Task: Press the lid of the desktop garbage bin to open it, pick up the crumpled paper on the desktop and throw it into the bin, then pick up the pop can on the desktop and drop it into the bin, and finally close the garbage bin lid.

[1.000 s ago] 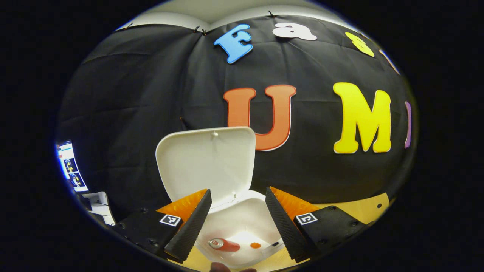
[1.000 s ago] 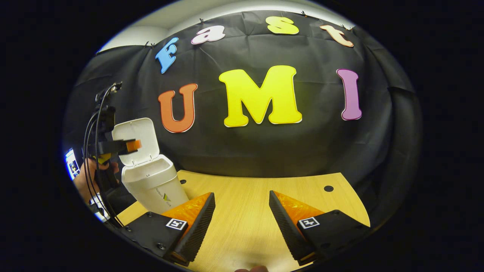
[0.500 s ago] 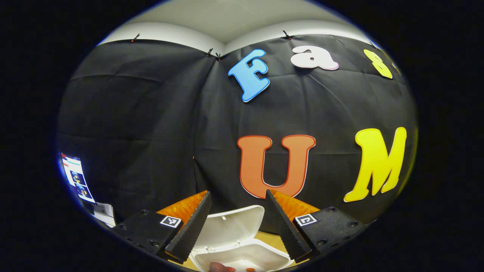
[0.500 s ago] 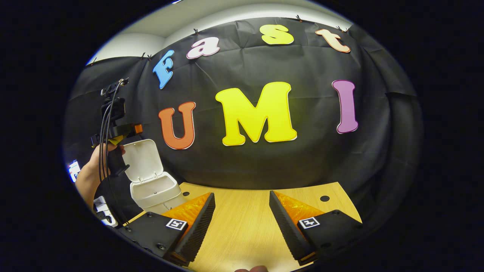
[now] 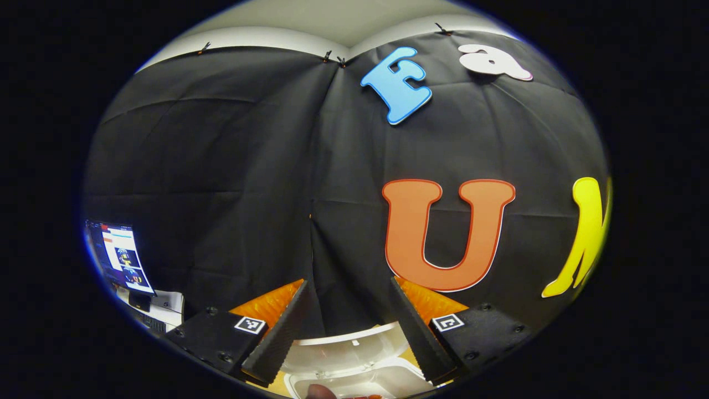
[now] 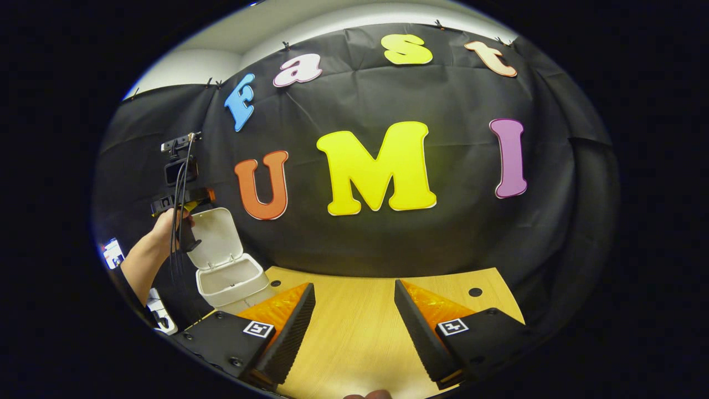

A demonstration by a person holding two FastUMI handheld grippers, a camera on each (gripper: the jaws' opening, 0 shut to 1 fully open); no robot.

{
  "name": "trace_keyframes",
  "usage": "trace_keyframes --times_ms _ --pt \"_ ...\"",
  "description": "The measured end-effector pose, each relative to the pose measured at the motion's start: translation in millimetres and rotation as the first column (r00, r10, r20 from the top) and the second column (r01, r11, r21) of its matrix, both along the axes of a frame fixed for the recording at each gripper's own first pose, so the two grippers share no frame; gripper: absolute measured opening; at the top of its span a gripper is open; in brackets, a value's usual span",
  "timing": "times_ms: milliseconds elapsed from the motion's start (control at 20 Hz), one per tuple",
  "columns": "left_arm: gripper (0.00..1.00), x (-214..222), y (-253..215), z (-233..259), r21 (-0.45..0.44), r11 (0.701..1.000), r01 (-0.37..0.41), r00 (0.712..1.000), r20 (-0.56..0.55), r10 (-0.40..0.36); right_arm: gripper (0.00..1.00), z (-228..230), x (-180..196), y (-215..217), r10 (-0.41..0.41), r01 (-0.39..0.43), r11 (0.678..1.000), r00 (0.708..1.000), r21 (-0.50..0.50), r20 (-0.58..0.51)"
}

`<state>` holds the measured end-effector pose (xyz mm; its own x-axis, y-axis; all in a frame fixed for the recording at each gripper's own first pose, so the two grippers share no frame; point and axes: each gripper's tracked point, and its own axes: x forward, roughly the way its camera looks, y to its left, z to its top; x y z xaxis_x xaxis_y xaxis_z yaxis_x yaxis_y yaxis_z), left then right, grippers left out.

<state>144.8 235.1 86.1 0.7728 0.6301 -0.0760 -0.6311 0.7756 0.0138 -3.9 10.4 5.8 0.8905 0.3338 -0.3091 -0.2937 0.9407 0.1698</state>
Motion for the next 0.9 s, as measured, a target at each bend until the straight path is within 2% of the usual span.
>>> trace_keyframes --times_ms 250,450,700,900 --pt "0.93 -3.5 -0.6 -26.2 -0.061 0.998 -0.018 0.997 -0.072 0.014 0.91 -2.6 -1.9 -5.0 -0.001 0.001 1.0 1.0 -0.001 -0.006" --pt "0.94 -7.7 -13.5 -28.7 -0.075 0.997 -0.02 0.997 -0.078 0.015 0.91 -2.8 -4.9 -12.4 -0.008 0.008 1.0 1.0 0.014 -0.003" --pt "0.94 -41.3 -66.5 -56.1 -0.135 0.991 -0.002 0.996 -0.094 -0.01 0.91 -10.1 -3.8 -16.7 -0.002 0.002 1.0 1.0 0.027 -0.009" --pt "0.92 -60.7 -100.9 -87.3 -0.206 0.978 0.01 0.996 -0.088 -0.029 0.91 -19.6 -1.9 -18.0 0.033 -0.032 0.999 0.999 -0.012 0.004"
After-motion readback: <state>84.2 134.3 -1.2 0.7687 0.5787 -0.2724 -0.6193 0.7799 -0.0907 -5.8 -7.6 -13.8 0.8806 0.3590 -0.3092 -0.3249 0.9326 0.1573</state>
